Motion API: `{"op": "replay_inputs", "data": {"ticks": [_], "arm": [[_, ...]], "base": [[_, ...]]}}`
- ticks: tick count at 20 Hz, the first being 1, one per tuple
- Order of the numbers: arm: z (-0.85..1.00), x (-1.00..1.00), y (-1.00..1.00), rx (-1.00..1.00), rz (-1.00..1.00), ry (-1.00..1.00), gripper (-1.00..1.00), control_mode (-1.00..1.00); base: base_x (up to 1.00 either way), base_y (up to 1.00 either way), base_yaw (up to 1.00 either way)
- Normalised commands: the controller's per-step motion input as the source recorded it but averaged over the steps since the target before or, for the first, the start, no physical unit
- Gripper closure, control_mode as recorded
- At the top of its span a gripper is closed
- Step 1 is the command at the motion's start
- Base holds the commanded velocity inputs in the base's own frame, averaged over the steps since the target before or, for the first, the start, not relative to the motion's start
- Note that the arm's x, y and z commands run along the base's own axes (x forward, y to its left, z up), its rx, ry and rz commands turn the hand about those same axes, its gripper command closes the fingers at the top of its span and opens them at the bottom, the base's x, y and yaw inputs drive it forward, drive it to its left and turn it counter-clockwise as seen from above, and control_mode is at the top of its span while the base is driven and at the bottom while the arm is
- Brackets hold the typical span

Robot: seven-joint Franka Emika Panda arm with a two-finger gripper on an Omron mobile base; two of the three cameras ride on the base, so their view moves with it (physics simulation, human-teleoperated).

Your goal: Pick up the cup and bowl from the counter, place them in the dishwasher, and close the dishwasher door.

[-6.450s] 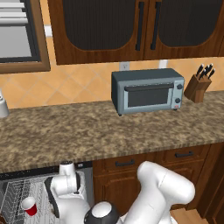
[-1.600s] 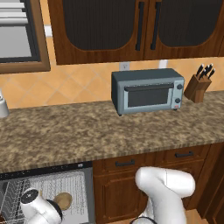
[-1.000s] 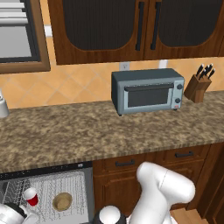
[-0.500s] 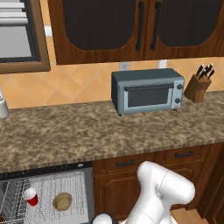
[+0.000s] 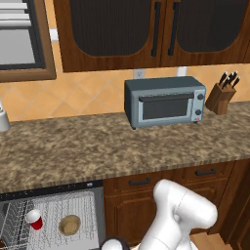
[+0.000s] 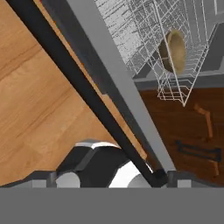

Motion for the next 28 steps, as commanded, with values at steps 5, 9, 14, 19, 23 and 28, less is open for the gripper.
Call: {"op": "replay_inputs", "data": {"ticks": [5,9,14,19,23,28], "arm": [[-0.20,-0.12,0.00,-0.20,0.24,-0.51,-1.00,-1.00],[-0.58,-0.31,-0.33,-0.18,0.20,-0.47,-1.00,-1.00],[-0.87,-0.20,-0.34,-0.08,0.20,-0.35,-1.00,-1.00],[-0.58,0.02,-0.28,-0.07,0.22,-0.09,-1.00,-1.00],[-0.84,0.02,-0.47,-0.09,0.21,0.00,-1.00,-1.00],[-0.77,0.49,-0.96,-0.02,0.26,0.00,-1.00,-1.00]], "base": [[0.00,0.00,0.00],[0.00,0.00,0.00],[0.00,0.00,0.00],[0.00,0.00,0.00],[0.00,0.00,0.00],[0.00,0.00,0.00]]}}
